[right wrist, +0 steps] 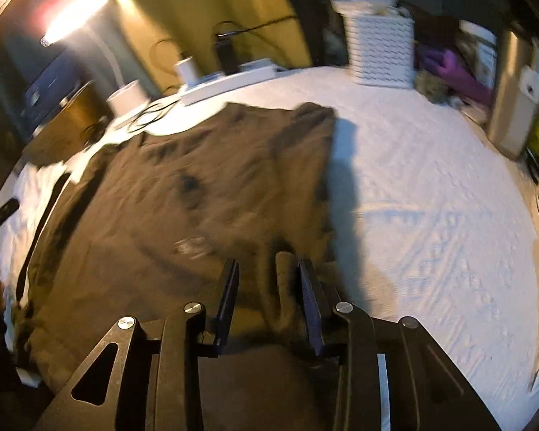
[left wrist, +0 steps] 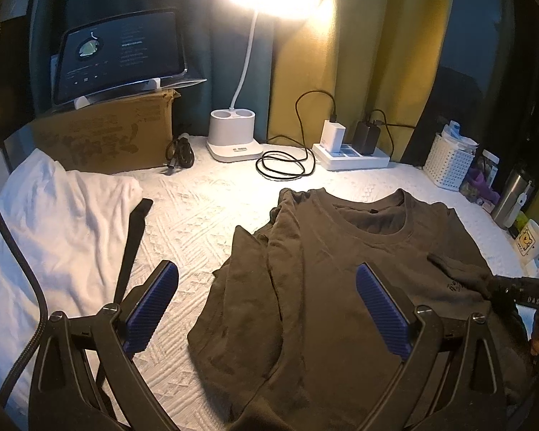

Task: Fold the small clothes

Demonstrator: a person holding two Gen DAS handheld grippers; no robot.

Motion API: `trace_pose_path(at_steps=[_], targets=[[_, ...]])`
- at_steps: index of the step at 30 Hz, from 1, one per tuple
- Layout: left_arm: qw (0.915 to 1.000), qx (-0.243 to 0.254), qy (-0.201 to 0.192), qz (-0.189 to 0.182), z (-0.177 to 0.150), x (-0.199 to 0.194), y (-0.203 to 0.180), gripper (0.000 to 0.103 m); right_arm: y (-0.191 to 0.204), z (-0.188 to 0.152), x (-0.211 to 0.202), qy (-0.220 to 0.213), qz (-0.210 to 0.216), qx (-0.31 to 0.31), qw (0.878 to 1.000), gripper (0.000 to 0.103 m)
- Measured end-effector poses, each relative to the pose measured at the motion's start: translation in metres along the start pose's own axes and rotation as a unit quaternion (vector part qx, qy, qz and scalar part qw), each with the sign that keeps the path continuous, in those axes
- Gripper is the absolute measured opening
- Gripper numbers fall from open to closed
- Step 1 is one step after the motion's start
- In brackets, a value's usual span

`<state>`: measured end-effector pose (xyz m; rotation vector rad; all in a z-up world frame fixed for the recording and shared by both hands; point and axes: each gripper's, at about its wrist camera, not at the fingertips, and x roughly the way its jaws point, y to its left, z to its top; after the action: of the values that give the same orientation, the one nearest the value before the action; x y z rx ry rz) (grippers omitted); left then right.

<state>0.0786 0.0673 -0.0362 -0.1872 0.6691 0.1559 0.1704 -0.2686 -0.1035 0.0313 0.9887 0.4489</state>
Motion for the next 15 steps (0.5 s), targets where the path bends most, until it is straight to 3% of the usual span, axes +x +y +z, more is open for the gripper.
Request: trace_pose_path(at_steps=[8,15], targets=[[0.9998,-0.014,0.014,0.008,-0.014,0.0,0.023,0.098,0.044,-0.024,0.012,0.03,-0.009,-0.043,0.999,0.035],[0.9991,-0.027,0.026,0.02,-0.015,0.012,0.053,0.098,0.077,-0.018,0.001,0.031,0.003,-0.078,0.996,0.035]])
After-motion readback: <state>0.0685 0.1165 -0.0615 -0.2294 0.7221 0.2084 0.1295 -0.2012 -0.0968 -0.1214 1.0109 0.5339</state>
